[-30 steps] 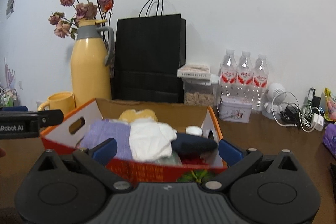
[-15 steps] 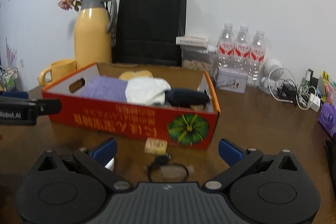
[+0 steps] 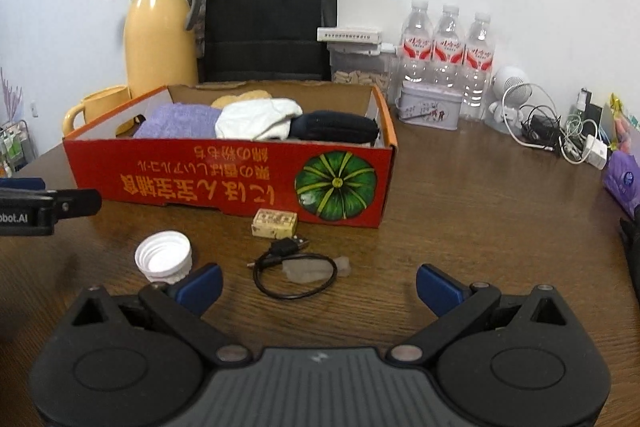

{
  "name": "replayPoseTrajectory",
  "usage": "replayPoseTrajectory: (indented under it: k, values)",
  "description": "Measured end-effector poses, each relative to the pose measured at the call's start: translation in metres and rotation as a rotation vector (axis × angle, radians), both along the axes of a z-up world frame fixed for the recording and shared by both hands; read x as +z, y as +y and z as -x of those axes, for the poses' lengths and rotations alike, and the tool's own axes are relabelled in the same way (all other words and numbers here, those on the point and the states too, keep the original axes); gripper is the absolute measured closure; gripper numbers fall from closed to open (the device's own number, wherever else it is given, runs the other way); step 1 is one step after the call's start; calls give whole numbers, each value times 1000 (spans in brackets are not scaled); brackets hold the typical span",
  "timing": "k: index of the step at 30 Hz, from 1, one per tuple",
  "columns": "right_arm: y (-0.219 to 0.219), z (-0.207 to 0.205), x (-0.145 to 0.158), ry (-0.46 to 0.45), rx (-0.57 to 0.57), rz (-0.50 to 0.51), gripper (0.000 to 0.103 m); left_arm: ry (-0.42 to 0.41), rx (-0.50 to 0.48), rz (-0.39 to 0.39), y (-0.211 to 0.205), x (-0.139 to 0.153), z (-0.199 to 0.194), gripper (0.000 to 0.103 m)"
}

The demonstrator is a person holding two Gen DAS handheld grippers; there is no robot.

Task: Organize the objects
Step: 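Withdraw both tools from the box back over the table, then grasp the black cable with the right tool while the left tool grasps the white bottle cap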

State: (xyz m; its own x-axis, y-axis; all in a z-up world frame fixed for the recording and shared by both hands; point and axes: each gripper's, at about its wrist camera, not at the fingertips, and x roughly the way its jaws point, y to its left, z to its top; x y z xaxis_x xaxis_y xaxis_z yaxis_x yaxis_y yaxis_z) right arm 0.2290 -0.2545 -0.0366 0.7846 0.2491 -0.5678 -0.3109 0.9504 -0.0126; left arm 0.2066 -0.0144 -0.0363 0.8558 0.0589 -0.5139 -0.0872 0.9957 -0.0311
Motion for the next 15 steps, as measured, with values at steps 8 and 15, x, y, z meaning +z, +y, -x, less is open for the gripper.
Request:
replayPoseTrajectory:
  k: [8,15]
  values:
    - [2,-6,-3,9,-4,-7,1,12,-5,24,3,-1,-1,0]
    - [23,-16,0,-39,51,35,10,9,-7,19,1,-1,0,0]
